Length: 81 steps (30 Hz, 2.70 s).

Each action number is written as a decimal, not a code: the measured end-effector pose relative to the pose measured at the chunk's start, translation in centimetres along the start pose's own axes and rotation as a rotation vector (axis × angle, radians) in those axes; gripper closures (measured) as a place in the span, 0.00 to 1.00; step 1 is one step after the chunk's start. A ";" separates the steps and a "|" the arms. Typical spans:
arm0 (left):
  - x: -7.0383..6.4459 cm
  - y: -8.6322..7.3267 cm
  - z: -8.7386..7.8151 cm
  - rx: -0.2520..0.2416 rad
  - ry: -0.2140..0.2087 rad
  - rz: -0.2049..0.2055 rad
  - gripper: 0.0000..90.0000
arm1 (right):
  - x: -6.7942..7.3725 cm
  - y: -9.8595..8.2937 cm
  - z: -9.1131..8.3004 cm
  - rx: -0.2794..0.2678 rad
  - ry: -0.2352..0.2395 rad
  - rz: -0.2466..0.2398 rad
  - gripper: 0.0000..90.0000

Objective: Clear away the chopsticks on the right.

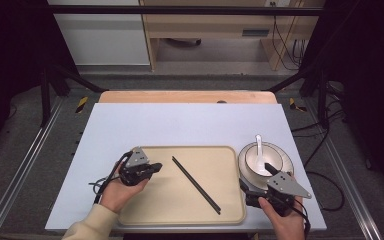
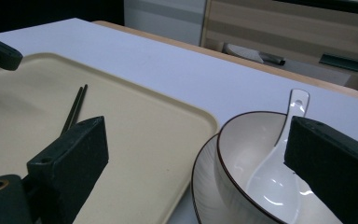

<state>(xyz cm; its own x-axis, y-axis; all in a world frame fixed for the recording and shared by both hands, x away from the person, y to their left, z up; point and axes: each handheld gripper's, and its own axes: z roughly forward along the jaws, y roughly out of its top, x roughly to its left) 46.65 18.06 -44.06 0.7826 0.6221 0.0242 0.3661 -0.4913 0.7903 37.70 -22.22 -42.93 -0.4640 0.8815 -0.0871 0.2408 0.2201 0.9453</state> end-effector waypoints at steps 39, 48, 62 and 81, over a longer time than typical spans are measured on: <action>-1.5 2.5 7.5 0.189 -0.069 0.034 0.99 | -0.2 -0.9 0.0 -0.022 0.034 0.017 0.07; -2.0 3.6 9.3 0.163 -0.085 0.036 0.99 | 0.1 -0.9 0.2 -0.021 0.052 0.017 0.07; -3.7 5.1 11.6 0.137 -0.132 0.057 0.99 | 0.2 -1.0 0.3 -0.016 0.068 0.020 0.08; -4.7 5.9 12.5 0.137 -0.156 0.091 0.99 | 0.0 -1.0 0.3 -0.014 0.062 0.023 0.08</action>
<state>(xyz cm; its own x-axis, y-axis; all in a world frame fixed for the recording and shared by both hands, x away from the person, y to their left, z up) 51.40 4.58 -47.21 0.8799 0.4749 -0.0122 0.3475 -0.6260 0.6981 37.68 -22.30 -44.00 -0.5108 0.8585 -0.0462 0.2402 0.1941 0.9511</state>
